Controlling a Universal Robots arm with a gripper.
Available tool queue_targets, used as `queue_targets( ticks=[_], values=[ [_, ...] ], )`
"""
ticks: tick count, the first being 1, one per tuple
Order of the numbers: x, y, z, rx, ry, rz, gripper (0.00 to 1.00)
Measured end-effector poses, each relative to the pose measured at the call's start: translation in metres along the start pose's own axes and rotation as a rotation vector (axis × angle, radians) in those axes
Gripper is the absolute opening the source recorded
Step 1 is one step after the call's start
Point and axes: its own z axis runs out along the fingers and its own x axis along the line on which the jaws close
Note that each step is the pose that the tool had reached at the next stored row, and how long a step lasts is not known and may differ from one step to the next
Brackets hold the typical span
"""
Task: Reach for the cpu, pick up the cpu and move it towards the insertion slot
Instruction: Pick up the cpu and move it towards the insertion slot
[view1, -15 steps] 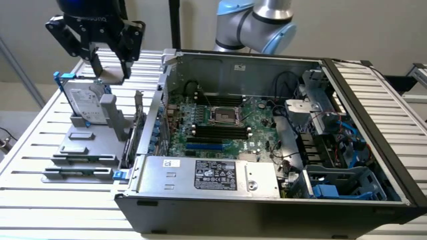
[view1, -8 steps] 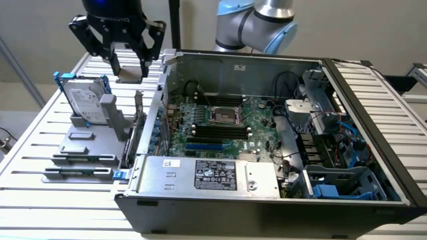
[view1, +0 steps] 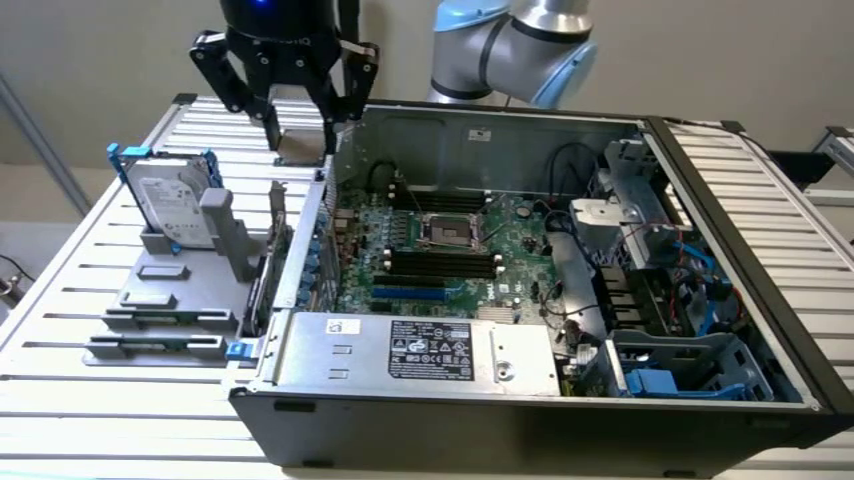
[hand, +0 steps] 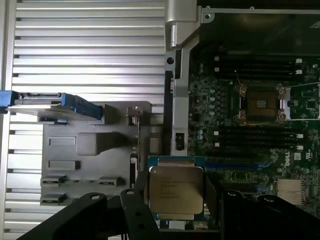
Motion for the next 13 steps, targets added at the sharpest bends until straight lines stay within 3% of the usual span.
queue_targets(
  ticks=[13],
  values=[
    [-0.059,0.0018,0.0019,-0.0010,-0.0001,0.000,0.54]
  ],
)
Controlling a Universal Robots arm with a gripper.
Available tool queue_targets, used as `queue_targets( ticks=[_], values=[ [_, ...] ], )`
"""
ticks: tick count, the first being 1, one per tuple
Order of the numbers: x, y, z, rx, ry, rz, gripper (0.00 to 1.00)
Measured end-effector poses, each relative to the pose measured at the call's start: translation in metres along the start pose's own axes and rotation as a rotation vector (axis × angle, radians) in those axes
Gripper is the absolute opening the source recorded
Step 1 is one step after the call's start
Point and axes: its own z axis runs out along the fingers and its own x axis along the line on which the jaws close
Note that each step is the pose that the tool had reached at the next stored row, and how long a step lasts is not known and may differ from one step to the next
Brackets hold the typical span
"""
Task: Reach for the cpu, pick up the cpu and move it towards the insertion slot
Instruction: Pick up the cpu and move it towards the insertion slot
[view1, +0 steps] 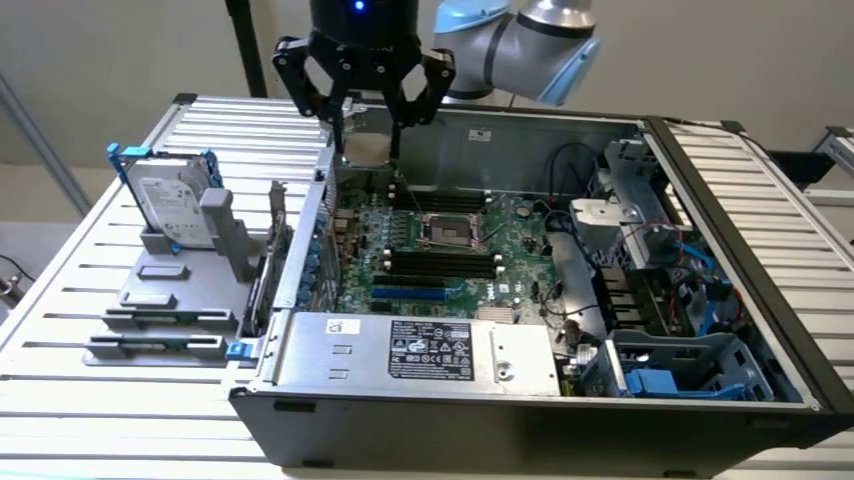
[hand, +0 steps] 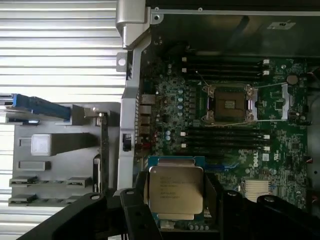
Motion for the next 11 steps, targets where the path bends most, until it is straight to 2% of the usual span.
queue_targets(
  ticks=[5,11],
  values=[
    [-0.022,0.0085,0.0045,0.0000,-0.0001,0.000,0.54],
    [-0.043,0.0230,0.0114,0.0011,0.0000,0.000,0.54]
  ],
)
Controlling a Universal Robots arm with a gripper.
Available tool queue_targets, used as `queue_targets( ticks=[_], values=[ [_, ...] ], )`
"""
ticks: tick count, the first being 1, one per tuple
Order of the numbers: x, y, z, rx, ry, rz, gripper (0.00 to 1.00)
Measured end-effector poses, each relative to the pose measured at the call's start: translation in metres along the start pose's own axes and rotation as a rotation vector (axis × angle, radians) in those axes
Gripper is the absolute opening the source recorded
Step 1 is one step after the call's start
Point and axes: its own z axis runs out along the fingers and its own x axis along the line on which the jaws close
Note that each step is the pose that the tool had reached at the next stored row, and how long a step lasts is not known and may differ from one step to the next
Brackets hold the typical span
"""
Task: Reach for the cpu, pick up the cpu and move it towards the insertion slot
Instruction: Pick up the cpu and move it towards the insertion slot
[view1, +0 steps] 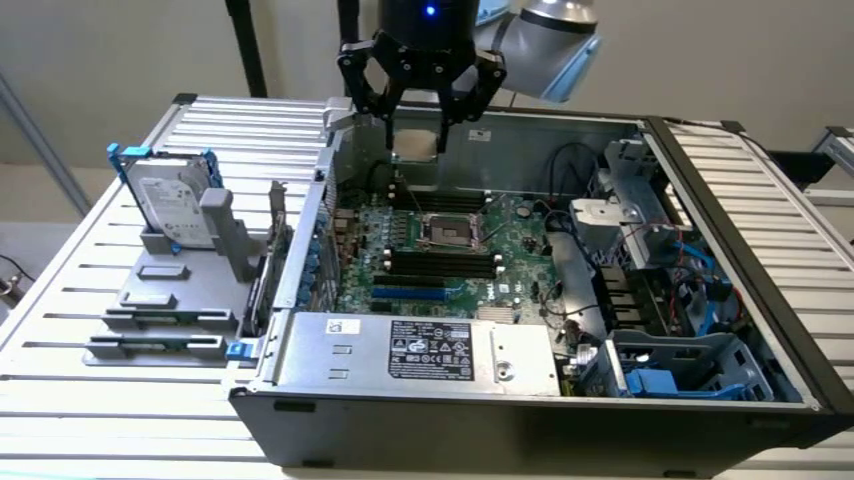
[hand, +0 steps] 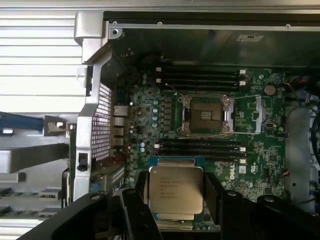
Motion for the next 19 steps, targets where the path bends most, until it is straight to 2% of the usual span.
queue_targets(
  ticks=[5,11,15,19],
  values=[
    [-0.014,0.0141,0.0067,0.0026,0.0000,0.000,0.54],
    [-0.027,0.0296,0.0145,0.0084,0.0000,0.000,0.54],
    [-0.033,0.0376,0.0190,0.0141,0.0000,0.001,0.54],
    [-0.037,0.0450,0.0230,0.0250,0.0000,0.002,0.54]
  ],
)
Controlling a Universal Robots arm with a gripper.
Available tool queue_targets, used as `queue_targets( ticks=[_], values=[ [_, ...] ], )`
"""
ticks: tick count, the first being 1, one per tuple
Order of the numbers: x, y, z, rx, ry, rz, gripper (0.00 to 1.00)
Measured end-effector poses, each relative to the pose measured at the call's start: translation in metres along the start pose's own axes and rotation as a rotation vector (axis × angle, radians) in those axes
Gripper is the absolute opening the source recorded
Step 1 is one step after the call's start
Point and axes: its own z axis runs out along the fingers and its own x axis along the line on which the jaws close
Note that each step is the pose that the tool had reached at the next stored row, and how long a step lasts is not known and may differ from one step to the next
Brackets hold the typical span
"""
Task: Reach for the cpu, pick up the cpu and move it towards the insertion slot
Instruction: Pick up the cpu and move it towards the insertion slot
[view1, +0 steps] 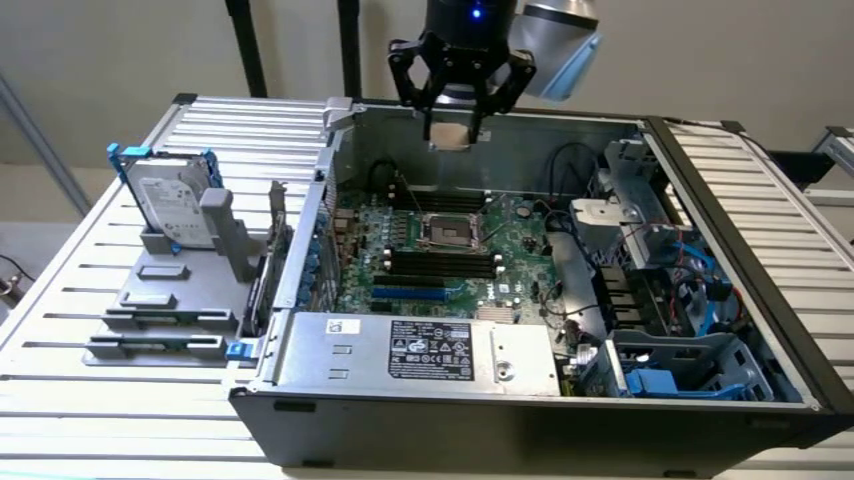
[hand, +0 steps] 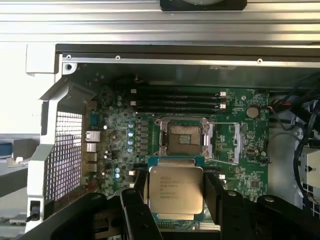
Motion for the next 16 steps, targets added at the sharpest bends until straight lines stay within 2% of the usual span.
queue_targets(
  ticks=[10,16],
  values=[
    [-0.006,0.0164,0.0044,0.0351,-0.0003,0.004,0.54],
    [-0.006,0.0166,0.0044,0.0360,-0.0003,0.004,0.54]
  ],
)
